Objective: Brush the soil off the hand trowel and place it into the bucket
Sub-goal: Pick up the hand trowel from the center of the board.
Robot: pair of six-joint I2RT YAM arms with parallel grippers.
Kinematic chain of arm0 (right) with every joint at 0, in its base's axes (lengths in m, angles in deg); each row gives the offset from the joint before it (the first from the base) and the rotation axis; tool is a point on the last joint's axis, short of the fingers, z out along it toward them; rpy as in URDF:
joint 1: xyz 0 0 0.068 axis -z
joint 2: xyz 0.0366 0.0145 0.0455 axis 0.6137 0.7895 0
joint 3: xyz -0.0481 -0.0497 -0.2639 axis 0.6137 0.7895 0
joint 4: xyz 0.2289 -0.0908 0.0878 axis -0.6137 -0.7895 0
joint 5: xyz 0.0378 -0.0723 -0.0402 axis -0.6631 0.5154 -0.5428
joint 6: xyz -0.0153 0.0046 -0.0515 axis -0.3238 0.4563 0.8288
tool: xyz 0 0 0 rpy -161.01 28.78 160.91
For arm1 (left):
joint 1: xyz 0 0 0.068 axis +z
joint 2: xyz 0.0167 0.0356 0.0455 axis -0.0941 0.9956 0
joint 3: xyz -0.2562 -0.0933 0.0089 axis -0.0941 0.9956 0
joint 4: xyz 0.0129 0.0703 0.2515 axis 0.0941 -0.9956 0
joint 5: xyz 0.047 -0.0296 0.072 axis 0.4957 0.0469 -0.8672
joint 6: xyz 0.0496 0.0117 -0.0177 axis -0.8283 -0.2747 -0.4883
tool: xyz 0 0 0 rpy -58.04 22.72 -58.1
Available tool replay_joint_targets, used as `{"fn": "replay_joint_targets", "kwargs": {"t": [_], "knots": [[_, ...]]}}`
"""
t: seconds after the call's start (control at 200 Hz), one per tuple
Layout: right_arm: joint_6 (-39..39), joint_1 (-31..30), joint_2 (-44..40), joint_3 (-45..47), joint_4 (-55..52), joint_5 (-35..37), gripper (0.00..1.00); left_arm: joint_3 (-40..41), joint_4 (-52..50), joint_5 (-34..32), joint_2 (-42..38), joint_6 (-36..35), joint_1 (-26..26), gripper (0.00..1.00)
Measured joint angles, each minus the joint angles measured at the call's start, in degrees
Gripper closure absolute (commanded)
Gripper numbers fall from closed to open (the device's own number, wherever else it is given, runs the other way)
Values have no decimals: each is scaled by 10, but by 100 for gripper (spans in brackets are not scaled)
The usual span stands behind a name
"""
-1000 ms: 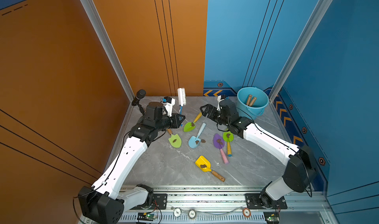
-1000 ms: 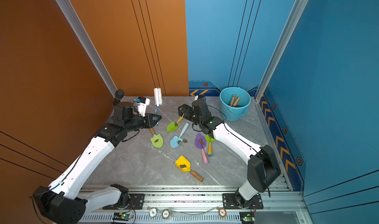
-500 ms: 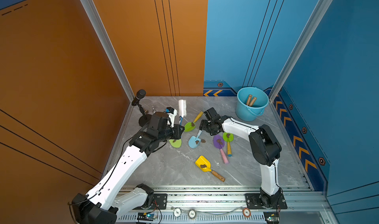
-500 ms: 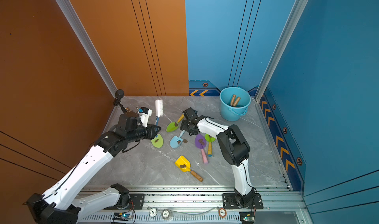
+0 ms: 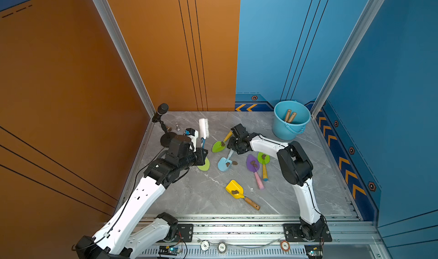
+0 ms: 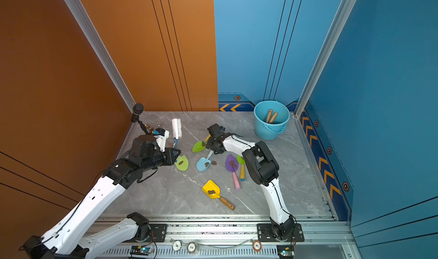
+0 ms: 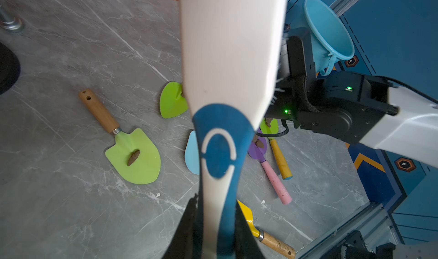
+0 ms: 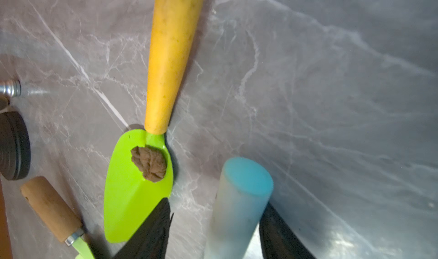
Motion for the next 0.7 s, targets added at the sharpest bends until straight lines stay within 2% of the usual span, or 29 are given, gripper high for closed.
{"fn": "replay_joint_targets", "kwargs": {"t": [0.345, 0.496, 0.546, 0.696], "knots": [[-21, -1, 9, -11, -22, 40, 71, 0, -2, -6, 0, -3, 0, 100], [-21, 0, 8, -8, -17, 44, 76, -9, -12, -7, 11, -12, 0, 100], [-21, 1, 7, -7, -14, 44, 80, -14, -14, -7, 18, -16, 0, 100], [-19, 7, 4, -4, -4, 44, 81, -17, -22, -7, 35, -24, 0, 100]]}}
